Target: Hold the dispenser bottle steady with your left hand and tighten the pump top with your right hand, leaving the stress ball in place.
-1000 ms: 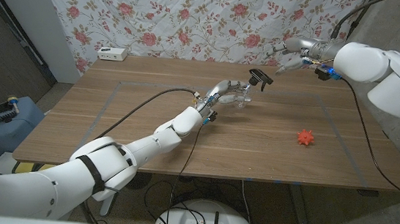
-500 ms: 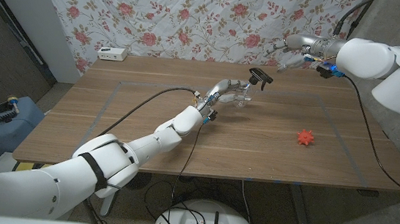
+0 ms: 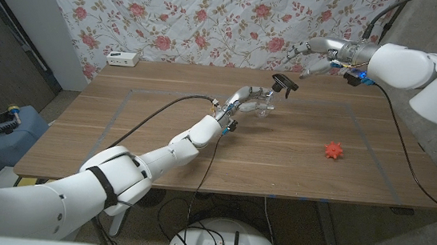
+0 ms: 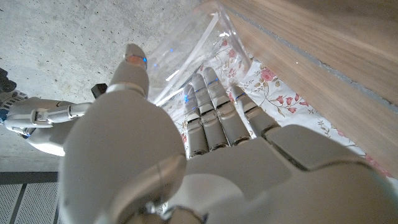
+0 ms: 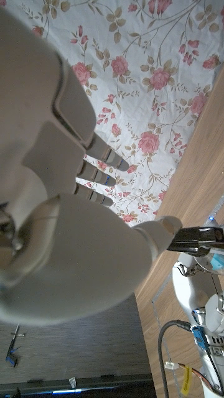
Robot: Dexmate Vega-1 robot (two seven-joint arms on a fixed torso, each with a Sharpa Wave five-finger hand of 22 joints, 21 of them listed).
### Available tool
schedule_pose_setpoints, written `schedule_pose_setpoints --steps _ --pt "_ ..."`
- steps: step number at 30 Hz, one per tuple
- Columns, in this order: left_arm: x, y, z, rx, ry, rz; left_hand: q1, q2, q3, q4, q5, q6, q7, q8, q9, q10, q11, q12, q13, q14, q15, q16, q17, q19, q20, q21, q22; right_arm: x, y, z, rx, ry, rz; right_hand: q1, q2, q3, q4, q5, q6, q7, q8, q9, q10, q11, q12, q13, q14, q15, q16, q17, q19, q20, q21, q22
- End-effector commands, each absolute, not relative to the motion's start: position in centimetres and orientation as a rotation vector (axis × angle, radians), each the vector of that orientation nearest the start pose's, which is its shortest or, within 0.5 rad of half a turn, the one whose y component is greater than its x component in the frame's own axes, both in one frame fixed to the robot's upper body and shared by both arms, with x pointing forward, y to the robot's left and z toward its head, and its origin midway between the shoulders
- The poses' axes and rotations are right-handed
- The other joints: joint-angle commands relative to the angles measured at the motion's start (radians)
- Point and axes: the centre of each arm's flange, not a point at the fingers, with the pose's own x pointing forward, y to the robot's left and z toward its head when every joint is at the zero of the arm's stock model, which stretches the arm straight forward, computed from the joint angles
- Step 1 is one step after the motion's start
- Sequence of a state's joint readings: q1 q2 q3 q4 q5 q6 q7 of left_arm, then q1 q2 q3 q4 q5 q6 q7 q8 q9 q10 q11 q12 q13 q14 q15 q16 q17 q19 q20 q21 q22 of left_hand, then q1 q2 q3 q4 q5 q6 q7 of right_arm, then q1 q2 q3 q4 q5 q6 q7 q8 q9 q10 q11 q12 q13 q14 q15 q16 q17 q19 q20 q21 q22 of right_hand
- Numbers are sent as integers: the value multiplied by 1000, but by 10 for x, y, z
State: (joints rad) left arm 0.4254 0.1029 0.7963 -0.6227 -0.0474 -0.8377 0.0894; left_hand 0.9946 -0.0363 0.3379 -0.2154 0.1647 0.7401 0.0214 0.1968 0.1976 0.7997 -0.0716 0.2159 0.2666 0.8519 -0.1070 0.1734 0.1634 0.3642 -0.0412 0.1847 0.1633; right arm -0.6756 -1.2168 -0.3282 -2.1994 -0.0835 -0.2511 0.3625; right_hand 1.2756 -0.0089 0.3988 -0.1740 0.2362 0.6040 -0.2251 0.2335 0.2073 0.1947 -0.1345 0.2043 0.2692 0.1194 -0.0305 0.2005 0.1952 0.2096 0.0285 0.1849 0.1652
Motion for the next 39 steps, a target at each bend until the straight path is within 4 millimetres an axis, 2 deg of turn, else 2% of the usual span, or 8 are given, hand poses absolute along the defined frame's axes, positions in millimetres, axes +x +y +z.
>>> schedule_pose_setpoints --steps 1,18,37,39 --pt "659 38 2 469 -962 -532 -57 62 70 65 8 125 -42 4 3 13 -4 6 4 4 -68 3 0 12 -114 0 2 461 -240 187 -1612 -687 235 0 -11 1 2 0 20 3 8 5 4 -8 4 -1 6 -24 5 3 11 -5 5 2" --pt "658 33 4 480 -954 -578 -65 55 67 67 7 127 -43 4 3 14 -3 5 2 4 -65 4 0 13 -112 0 2 453 -229 196 -1817 -678 241 -6 -29 -4 8 4 61 3 18 4 13 -22 8 -3 19 -39 10 5 31 -17 9 2" --pt "652 30 2 496 -952 -588 -71 54 68 69 8 129 -40 5 4 15 -2 5 2 5 -65 5 0 13 -112 0 2 458 -229 201 -1890 -648 299 -15 -40 -8 13 10 87 2 24 3 13 -28 9 -4 19 -45 10 8 38 -22 9 2" --pt "652 30 2 497 -951 -589 -71 54 68 69 8 130 -41 5 4 16 -3 5 2 5 -65 5 0 14 -112 0 2 460 -230 201 -1896 -646 300 -17 -41 -9 14 10 91 2 24 3 12 -35 9 -4 19 -45 10 9 38 -22 8 2"
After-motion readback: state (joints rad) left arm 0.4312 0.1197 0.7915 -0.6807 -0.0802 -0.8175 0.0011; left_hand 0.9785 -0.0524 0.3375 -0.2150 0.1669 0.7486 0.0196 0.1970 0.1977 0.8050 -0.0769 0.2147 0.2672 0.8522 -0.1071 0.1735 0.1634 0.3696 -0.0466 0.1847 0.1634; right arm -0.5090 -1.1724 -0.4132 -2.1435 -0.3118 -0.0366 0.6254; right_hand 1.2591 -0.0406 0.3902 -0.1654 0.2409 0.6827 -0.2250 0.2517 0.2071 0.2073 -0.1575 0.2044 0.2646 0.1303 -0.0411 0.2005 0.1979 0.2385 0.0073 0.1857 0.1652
